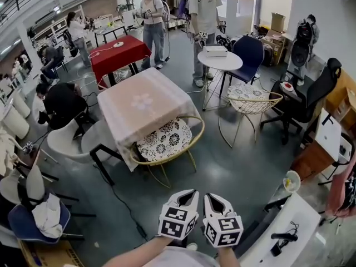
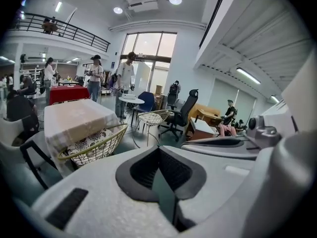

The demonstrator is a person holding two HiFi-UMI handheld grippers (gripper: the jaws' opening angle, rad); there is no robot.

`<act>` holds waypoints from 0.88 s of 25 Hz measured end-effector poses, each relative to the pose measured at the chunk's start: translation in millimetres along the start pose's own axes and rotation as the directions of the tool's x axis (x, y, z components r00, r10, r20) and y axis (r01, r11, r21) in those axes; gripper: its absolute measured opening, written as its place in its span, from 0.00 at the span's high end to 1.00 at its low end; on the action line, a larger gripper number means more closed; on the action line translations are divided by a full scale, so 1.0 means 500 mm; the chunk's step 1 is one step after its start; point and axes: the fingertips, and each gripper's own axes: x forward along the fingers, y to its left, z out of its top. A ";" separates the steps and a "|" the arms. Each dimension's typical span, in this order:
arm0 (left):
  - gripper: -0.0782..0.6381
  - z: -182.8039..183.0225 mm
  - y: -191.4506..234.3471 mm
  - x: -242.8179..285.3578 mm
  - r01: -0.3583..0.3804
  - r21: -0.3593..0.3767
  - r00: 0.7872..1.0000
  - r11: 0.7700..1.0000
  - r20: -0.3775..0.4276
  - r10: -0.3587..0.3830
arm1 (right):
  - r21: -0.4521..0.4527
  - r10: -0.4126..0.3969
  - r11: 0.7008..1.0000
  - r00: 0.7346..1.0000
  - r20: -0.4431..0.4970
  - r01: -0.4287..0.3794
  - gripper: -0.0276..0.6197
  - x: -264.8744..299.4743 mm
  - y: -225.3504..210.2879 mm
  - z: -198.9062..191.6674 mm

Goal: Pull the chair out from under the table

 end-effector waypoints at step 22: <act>0.89 0.168 0.283 0.174 0.006 -0.078 1.000 0.997 0.009 -0.005 | -0.083 0.033 0.996 0.995 -0.095 -0.040 0.95 0.325 -0.020 0.149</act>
